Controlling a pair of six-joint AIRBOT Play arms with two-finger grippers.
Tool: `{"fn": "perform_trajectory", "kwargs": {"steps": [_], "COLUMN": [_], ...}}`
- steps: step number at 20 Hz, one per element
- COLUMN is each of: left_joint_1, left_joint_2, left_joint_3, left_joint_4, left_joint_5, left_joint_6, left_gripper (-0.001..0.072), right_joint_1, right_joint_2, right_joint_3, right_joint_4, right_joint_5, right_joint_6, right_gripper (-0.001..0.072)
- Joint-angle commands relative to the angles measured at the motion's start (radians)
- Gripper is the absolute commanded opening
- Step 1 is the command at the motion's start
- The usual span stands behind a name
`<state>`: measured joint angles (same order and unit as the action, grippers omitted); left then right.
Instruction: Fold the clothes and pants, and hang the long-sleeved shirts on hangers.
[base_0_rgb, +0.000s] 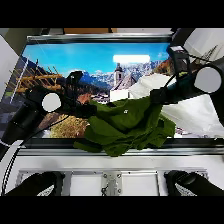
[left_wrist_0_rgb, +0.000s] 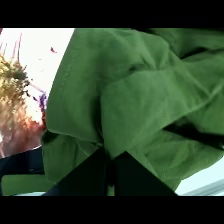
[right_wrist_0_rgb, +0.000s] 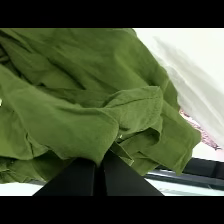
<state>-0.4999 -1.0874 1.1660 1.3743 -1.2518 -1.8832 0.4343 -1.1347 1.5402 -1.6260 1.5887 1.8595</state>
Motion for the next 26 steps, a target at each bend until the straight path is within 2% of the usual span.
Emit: {"fn": "perform_trajectory", "kwargs": {"steps": [1, 9, 10, 11, 12, 15, 17, 23, 26], "left_joint_1": [0.011, 0.069, 0.078, 0.080, 0.082, 0.112, 0.187, 0.562, 0.713], "left_joint_2": [0.035, 0.262, 0.267, 0.273, 0.277, 0.246, 0.203, -0.026, -0.174], "left_joint_3": [-0.042, -0.208, -0.210, -0.209, -0.204, -0.103, -0.005, 0.227, 0.286], "left_joint_4": [-0.064, -0.049, -0.052, -0.064, -0.064, 0.012, 0.098, 0.153, 0.153], "left_joint_5": [0.003, 0.006, 0.007, 0.017, 0.034, 0.023, 0.005, 0.008, 0.057], "left_joint_6": [0.047, 0.048, 0.064, 0.081, 0.081, 0.129, 0.143, 0.311, 0.353], "left_gripper": [0.0015, 0.0017, 0.0188, 0.0593, 0.0712, 0.0704, 0.0703, 0.0703, 0.0703], "right_joint_1": [0.025, 0.093, 0.093, 0.093, 0.093, 0.093, 0.093, 0.093, 0.093], "right_joint_2": [-0.025, -0.026, -0.026, -0.026, -0.026, -0.027, -0.027, -0.027, -0.027], "right_joint_3": [-0.004, -0.004, -0.004, -0.004, -0.004, -0.004, -0.004, -0.004, -0.004], "right_joint_4": [0.005, 0.005, 0.004, 0.004, 0.004, 0.005, 0.005, 0.005, 0.005], "right_joint_5": [0.026, 0.069, 0.069, 0.069, 0.069, 0.069, 0.069, 0.069, 0.069], "right_joint_6": [-0.001, 0.000, 0.000, -0.001, -0.001, 0.000, -0.001, -0.001, -0.001], "right_gripper": [0.0010, 0.0011, 0.0011, 0.0012, 0.0013, 0.0012, 0.0013, 0.0012, 0.0012]}}
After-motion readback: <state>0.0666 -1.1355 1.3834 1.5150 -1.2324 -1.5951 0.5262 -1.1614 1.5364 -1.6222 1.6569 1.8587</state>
